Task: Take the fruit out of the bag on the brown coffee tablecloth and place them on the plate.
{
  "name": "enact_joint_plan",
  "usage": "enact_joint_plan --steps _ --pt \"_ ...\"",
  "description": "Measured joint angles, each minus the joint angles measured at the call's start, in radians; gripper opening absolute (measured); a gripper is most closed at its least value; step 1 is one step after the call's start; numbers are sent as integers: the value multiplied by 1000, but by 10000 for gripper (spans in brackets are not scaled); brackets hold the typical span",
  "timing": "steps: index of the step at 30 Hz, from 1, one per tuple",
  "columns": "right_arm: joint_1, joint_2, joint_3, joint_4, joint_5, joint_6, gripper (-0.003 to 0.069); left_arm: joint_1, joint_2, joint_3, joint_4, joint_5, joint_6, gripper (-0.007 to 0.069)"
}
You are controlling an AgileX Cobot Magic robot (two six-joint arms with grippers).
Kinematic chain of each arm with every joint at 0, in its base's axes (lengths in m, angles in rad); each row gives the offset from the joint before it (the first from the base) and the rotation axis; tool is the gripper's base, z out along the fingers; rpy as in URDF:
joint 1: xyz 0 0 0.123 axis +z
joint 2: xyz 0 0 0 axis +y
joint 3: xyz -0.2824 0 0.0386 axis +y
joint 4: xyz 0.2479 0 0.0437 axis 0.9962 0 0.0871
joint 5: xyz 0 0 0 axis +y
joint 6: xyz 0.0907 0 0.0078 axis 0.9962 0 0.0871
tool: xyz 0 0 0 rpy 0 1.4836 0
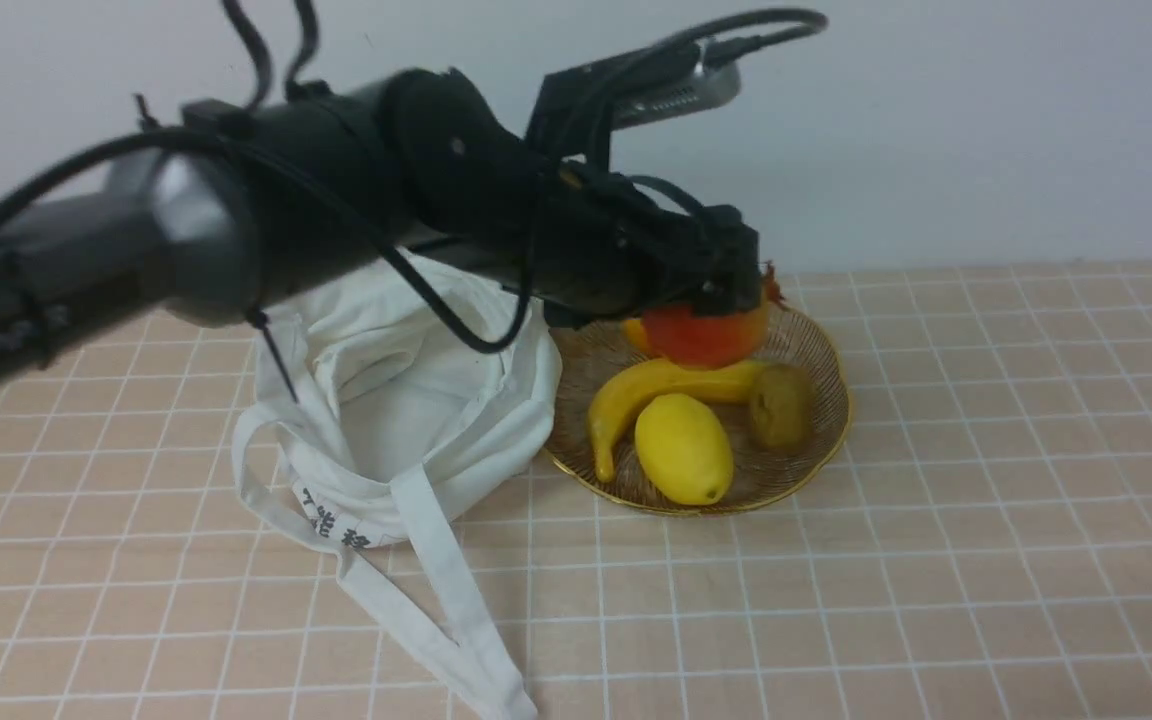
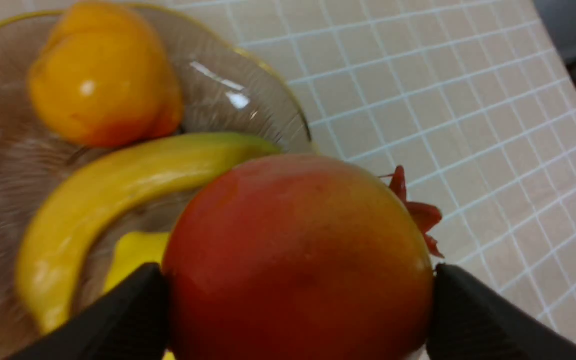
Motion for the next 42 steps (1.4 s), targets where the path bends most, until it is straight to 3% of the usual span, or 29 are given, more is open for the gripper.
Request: enact_joint_plan --steps 13,16,26,32,34,37,40,42 --pt "0 0 0 0 0 0 -15 -11 137 0 -16 -210 0 610" --pt "0 0 0 0 0 0 -15 -11 168 0 -17 -235 0 650" --pt "0 0 0 0 0 0 -15 -7 180 0 -19 -278 0 683" --pt "0 0 0 0 0 0 -15 31 160 0 -19 -202 0 677" --pt "0 0 0 0 0 0 -15 57 135 0 -18 -133 0 638" --pt "0 0 0 0 0 0 -15 104 79 -2 -13 13 0 514" --pt "0 0 0 0 0 0 -15 154 23 -22 21 186 9 325" --pt "0 0 0 0 0 0 -15 186 -30 -51 71 324 31 156"
